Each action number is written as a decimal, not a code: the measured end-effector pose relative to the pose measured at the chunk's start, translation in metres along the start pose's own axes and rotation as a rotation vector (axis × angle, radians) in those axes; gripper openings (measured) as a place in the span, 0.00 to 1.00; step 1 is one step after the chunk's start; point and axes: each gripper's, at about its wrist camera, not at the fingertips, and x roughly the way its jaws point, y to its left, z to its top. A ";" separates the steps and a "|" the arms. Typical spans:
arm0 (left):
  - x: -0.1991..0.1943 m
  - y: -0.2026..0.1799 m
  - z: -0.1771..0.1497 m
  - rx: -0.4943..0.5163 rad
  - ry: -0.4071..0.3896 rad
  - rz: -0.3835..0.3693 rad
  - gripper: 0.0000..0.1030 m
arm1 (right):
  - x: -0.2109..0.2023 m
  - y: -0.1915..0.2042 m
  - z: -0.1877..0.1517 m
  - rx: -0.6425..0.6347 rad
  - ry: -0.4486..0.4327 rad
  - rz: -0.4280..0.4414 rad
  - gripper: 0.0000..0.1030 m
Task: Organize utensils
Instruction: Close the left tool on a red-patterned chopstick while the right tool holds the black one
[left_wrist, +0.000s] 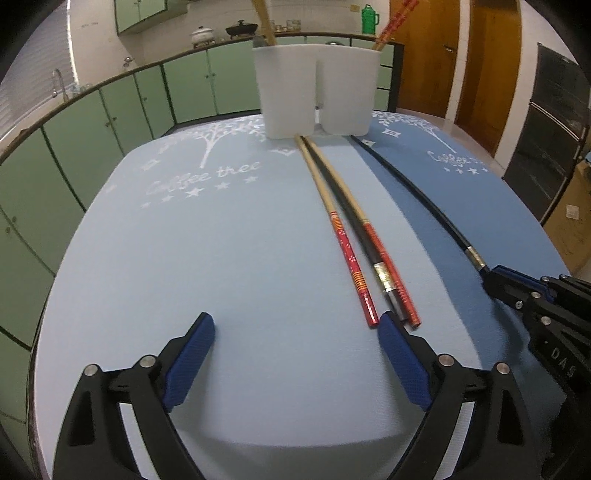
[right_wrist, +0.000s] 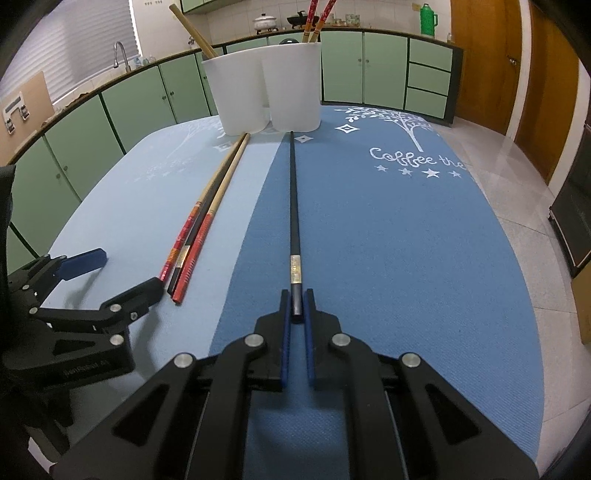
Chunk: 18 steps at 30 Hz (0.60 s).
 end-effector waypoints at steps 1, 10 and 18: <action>-0.001 0.004 -0.001 -0.010 -0.002 0.014 0.87 | 0.000 0.000 0.000 -0.001 0.000 0.001 0.06; -0.009 0.008 -0.001 -0.030 -0.022 0.002 0.86 | 0.000 0.003 0.000 -0.012 0.000 -0.006 0.08; 0.000 0.000 0.003 -0.012 -0.019 -0.019 0.66 | 0.001 0.002 -0.001 -0.012 -0.001 0.005 0.08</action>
